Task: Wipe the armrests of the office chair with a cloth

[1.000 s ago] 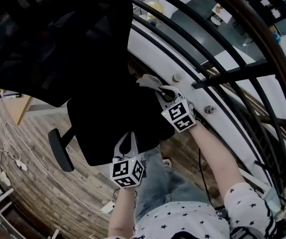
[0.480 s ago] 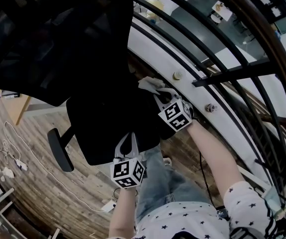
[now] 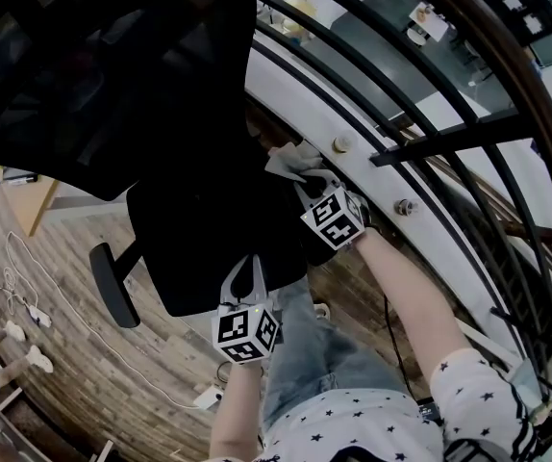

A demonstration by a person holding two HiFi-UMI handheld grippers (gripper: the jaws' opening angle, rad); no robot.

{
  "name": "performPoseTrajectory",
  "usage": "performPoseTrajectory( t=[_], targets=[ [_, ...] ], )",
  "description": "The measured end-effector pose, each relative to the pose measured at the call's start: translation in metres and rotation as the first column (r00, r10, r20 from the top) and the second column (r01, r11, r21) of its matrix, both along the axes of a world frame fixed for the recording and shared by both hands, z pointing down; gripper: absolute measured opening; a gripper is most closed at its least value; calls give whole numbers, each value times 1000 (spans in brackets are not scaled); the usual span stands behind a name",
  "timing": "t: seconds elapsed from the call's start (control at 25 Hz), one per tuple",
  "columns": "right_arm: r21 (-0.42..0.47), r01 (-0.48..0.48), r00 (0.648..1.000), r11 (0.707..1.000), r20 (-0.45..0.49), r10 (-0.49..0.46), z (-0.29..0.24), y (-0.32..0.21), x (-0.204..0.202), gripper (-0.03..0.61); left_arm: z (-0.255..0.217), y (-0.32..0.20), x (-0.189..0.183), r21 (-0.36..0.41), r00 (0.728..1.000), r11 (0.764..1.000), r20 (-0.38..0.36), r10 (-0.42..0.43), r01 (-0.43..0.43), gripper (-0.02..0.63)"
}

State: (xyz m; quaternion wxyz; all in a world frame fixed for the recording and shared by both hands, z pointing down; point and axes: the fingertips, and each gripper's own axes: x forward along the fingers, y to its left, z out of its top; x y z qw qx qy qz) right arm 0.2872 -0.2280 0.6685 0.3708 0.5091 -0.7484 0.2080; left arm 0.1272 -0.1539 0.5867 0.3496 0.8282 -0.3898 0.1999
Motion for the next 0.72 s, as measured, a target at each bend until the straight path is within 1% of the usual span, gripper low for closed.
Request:
performPoseTrajectory(
  t=[0.44,0.72],
  targets=[
    [-45,-7,1000,999,-3,7,4,7,-3,28,-5,16,5,16,1000,1000,-14,3,-3,8],
    [-68,11,1000,998,-2,-11,4,24,-9,28,-8,30,2,25,1000,1000,-20,-15,16,8]
  ],
)
